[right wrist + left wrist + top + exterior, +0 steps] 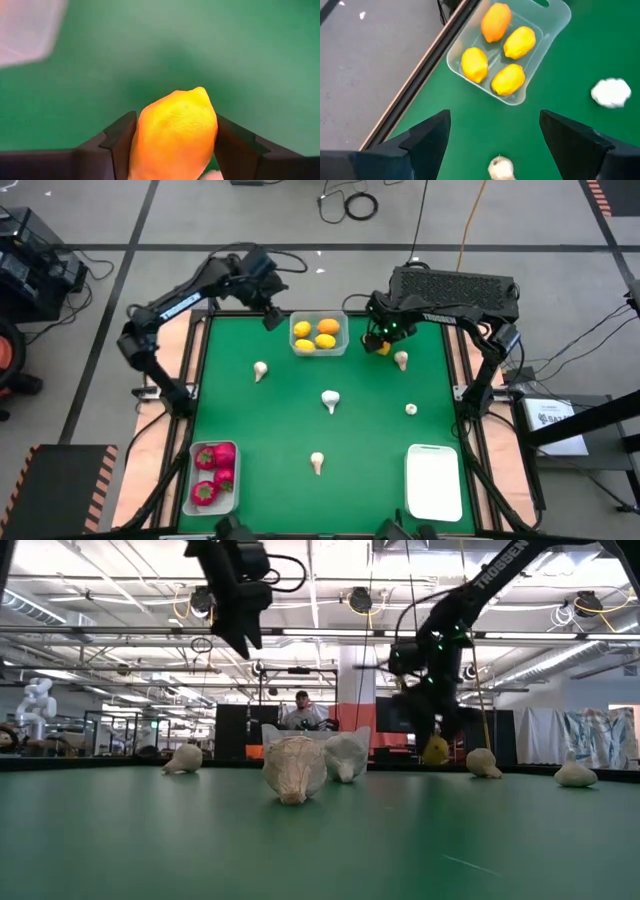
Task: Sort produce into baskets
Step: Put the lemon into the transparent bin
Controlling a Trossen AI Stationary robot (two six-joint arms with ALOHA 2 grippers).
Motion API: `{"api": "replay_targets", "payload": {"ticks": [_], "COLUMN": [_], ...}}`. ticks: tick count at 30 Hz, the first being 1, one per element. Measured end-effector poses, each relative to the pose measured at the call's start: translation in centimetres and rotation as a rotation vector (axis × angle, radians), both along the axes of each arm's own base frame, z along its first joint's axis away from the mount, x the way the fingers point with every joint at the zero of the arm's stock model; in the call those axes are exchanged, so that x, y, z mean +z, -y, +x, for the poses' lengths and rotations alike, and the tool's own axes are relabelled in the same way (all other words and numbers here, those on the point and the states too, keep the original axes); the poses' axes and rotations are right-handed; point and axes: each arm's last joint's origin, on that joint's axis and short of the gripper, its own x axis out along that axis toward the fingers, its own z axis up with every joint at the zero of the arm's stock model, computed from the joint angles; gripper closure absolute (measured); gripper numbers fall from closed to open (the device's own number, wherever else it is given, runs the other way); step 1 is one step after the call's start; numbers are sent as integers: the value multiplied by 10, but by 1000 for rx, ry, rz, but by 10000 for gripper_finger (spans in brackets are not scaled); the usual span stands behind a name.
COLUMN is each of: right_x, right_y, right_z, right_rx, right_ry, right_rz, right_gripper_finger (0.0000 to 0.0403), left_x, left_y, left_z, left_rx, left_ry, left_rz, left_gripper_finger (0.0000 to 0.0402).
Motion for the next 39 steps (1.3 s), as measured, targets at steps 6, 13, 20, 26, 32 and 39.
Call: {"api": "replay_targets", "payload": {"ticks": [6,13,20,26,32,39], "right_x": [40,89,99,92,72,52], "right_y": [7,5,-5,-12,-7,0], "right_z": [23,53,86,110,125,137], "right_rx": [46,104,204,275,271,270], "right_ry": [93,247,418,497,514,540], "right_rz": [-82,-204,-342,-418,-421,-438], "right_gripper_finger": [188,188,188,188,188,150], "left_x": [-33,-89,-113,-120,-120,-122], "left_y": [11,19,16,18,30,39], "left_z": [-10,-13,-9,-10,-9,-4], "left_rx": [-4,-27,15,-9,-89,-118], "left_ry": [126,217,349,408,480,473], "left_rz": [-12,-64,-21,26,8,-12], "left_gripper_finger": [88,88,88,88,88,88]}}
